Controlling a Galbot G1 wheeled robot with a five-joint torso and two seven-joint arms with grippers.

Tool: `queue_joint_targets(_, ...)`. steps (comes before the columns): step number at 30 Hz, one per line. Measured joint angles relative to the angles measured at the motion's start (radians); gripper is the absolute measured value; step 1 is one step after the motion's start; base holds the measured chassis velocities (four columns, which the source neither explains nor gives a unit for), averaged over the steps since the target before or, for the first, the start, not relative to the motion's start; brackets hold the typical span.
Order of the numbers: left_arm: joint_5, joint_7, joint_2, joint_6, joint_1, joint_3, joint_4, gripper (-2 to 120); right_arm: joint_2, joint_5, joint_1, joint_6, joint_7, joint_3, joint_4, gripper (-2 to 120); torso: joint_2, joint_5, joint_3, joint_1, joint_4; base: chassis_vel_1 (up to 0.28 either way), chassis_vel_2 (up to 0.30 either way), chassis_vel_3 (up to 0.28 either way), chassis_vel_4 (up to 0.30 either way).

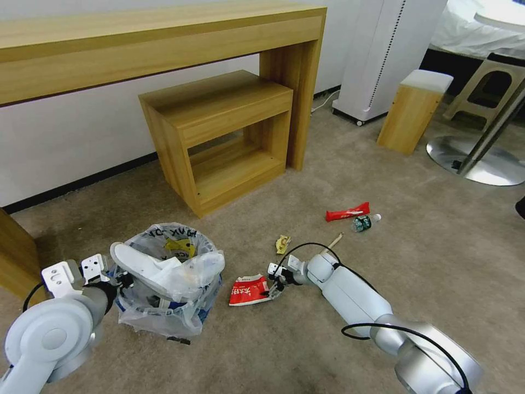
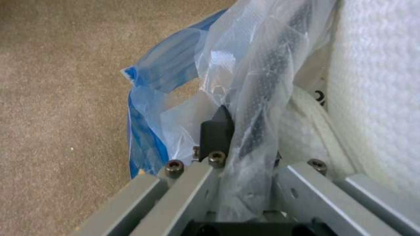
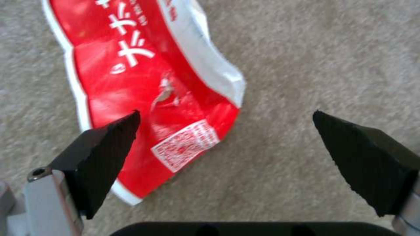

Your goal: Pick up the trash bin and place the garbage on the floor into it.

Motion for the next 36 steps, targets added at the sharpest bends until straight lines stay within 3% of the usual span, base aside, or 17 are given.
queue_joint_targets(4, 0.009, 0.006, 0.000, 0.001, 0.001, 0.000, -0.002, 0, -0.005, 0.006, -0.006, 0.001, 0.005, 0.003, 0.019, 100, 0.000, 0.0000, 0.000, 0.000, 0.0000, 0.000, 0.000, 0.000, 0.000)
queue_joint_targets(8, 0.011, 0.009, 0.000, 0.002, 0.002, 0.000, -0.006, 0, -0.036, 0.114, -0.039, 0.012, 0.012, 0.005, 0.082, 100, 0.000, 0.0001, 0.000, 0.000, 0.0000, 0.000, 0.000, 0.000, 0.000)
queue_joint_targets(11, 0.013, 0.006, 0.002, 0.003, 0.001, 0.000, -0.008, 0, -0.070, 0.216, -0.068, 0.108, 0.037, 0.011, 0.130, 100, 0.000, 0.0002, 0.000, 0.000, 0.0000, 0.000, 0.000, 0.000, 0.000)
queue_joint_targets(19, 0.022, -0.001, 0.003, 0.003, -0.001, 0.009, -0.007, 0, -0.130, 0.320, -0.122, 0.181, 0.065, 0.039, 0.215, 100, 0.000, 0.0002, 0.000, 0.000, -0.0001, 0.000, 0.000, 0.000, 0.000)
queue_joint_targets(36, 0.032, 0.003, 0.000, 0.005, 0.012, 0.008, -0.021, 0, -0.147, 0.329, -0.159, 0.185, 0.076, 0.050, 0.235, 100, 0.000, 0.0001, 0.000, 0.000, 0.0001, -0.006, 0.007, 0.006, -0.010)
